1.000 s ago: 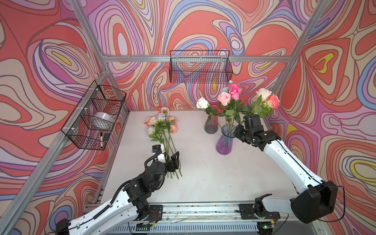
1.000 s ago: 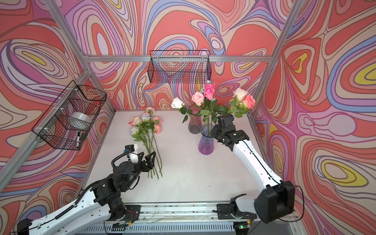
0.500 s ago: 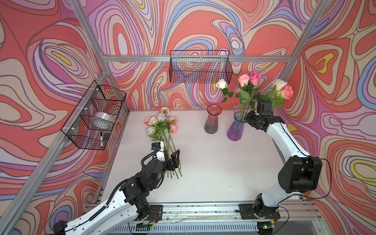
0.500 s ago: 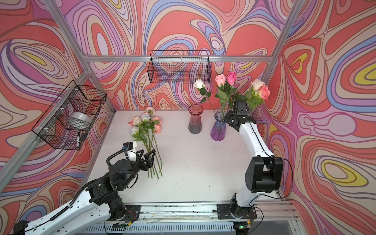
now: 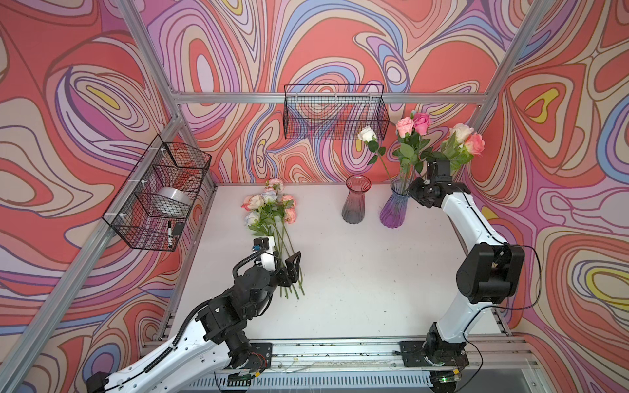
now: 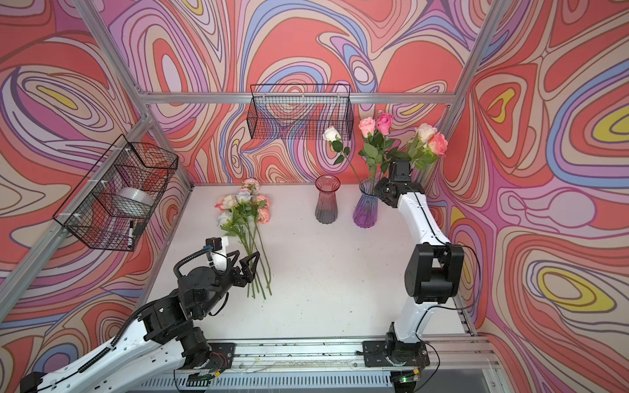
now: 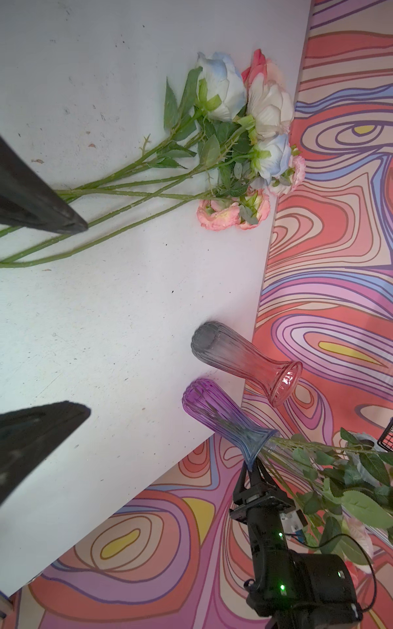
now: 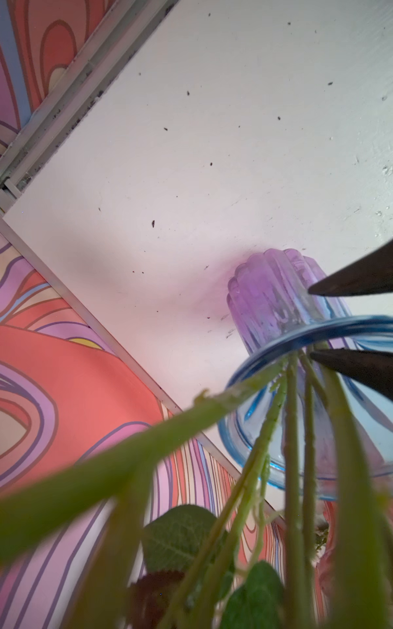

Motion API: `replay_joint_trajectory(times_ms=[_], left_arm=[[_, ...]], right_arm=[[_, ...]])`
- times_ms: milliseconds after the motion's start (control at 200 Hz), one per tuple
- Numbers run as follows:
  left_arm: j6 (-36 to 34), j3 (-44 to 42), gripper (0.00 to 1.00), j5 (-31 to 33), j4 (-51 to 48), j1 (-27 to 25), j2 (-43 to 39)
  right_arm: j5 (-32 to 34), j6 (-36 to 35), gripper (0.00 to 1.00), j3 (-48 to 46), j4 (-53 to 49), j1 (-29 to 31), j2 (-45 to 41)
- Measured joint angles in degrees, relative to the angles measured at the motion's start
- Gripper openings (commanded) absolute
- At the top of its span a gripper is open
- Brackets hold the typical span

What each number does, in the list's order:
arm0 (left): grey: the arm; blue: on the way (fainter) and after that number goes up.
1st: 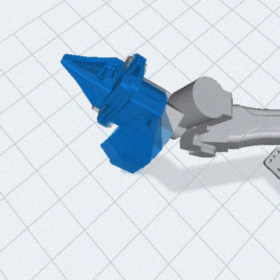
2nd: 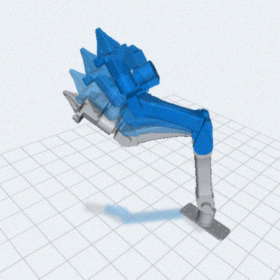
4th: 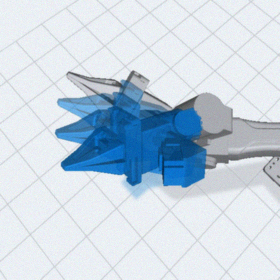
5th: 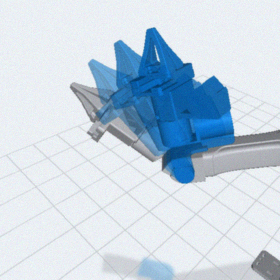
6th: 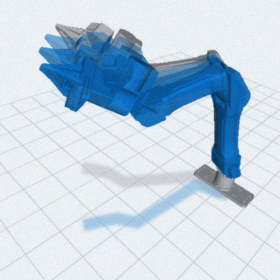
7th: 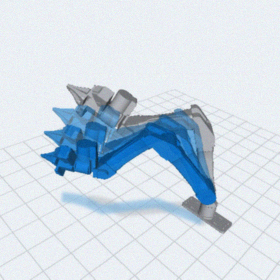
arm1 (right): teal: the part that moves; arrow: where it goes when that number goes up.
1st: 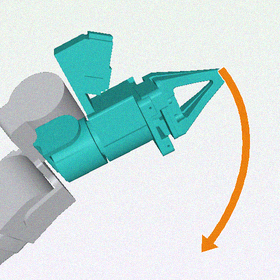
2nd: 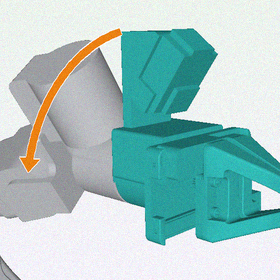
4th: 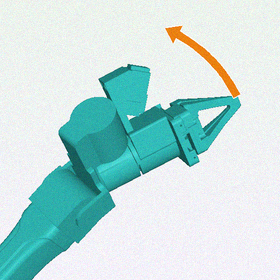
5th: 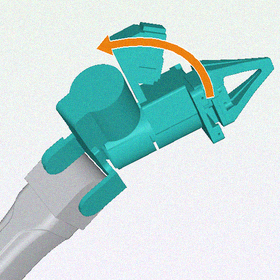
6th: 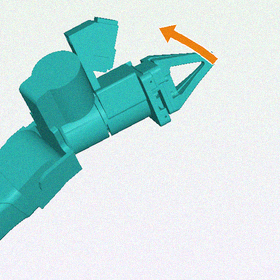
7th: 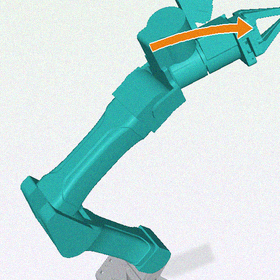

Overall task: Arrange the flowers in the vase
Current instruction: 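Move the right gripper over the rim of the pink-grey glass vase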

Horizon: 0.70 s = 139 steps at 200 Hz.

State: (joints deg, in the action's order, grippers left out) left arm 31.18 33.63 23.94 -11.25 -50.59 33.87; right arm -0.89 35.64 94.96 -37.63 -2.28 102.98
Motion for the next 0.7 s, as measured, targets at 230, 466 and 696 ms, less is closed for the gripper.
replay_joint_trajectory(times_ms=[230, 466, 696], left_arm=[[-1.0, 3.1, 0.79, -0.6, -1.1, 0.0, 3.2], [-1.0, 5.3, 0.79, -0.6, -3.2, 0.3, 5.6], [-0.9, 6.2, 0.79, -0.2, -6.2, 0.7, 4.5]], right_arm=[[-0.1, -0.6, 0.41, -0.4, -1.2, 0.0, -1.4], [0.0, -1.6, 0.43, -5.4, -1.8, 0.0, -11.8], [-0.2, -1.0, 0.42, -11.6, -1.0, 0.9, -23.1]])
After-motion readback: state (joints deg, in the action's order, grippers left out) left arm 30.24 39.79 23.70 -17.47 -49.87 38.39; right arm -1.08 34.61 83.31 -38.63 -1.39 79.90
